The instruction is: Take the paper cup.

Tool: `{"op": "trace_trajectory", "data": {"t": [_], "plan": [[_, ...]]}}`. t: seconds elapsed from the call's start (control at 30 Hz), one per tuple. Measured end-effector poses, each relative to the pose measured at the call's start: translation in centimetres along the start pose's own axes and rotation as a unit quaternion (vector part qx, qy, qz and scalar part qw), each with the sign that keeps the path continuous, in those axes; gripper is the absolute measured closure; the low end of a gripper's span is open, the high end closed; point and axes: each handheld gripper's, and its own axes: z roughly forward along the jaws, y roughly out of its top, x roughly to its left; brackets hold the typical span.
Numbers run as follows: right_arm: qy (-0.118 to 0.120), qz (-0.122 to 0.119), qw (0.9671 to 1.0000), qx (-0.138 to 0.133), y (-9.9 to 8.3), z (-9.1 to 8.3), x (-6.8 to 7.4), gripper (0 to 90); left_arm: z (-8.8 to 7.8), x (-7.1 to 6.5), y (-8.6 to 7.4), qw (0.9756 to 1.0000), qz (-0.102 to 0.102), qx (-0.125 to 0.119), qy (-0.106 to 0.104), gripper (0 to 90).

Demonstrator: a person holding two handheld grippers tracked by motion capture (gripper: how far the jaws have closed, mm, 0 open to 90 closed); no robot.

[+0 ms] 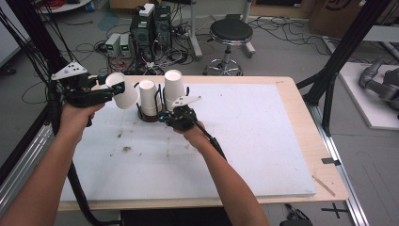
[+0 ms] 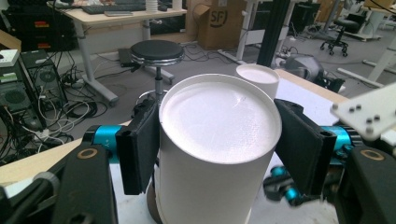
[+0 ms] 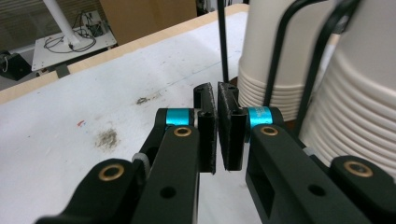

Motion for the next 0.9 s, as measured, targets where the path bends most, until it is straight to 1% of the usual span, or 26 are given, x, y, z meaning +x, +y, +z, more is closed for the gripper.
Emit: {"op": "trace_trajectory", "data": {"t": [0.03,0.07,0.17,0.23,0.4,0.5,0.63,0.73,0.9], "plan": [[0.000,-0.002,1.0000,-0.003,0.0,-0.4,-0.2,87.1,-0.2,-0.1,-0.1,1.0000,0.003,0.002,0.000,34.6],[0.000,0.002,1.0000,-0.004,-0.1,-0.8,-0.3,86.6,-0.3,-0.2,-0.3,1.0000,0.006,0.004,0.000,34.6],[0.001,0.005,0.9999,-0.011,-0.3,-1.8,-0.8,84.9,-0.8,-0.6,-0.6,0.9999,0.010,0.006,-0.003,34.6],[0.003,0.009,0.9999,-0.015,-0.5,-2.6,-1.0,84.8,-0.9,-0.9,-0.8,0.9999,0.010,0.006,-0.006,34.6],[0.008,0.004,0.9997,-0.023,-0.7,-4.4,-1.5,84.7,-1.2,-1.6,-1.7,0.9999,0.007,0.006,-0.015,34.6],[0.018,0.006,0.9994,-0.028,-1.0,-5.5,-1.9,84.7,-1.3,-2.0,-2.1,0.9997,0.009,0.009,-0.019,34.6],[0.028,0.002,0.9991,-0.031,-1.3,-6.9,-2.2,84.7,-1.3,-2.5,-2.5,0.9996,0.008,0.010,-0.024,34.6],[0.024,0.003,0.9991,-0.036,-1.6,-7.9,-2.6,84.7,-1.4,-2.8,-2.7,0.9995,0.009,0.011,-0.028,34.6],[0.010,0.002,0.9989,-0.046,-2.2,-9.9,-3.3,83.5,-1.4,-3.4,-3.1,0.9993,0.011,0.011,-0.035,34.6]]}}
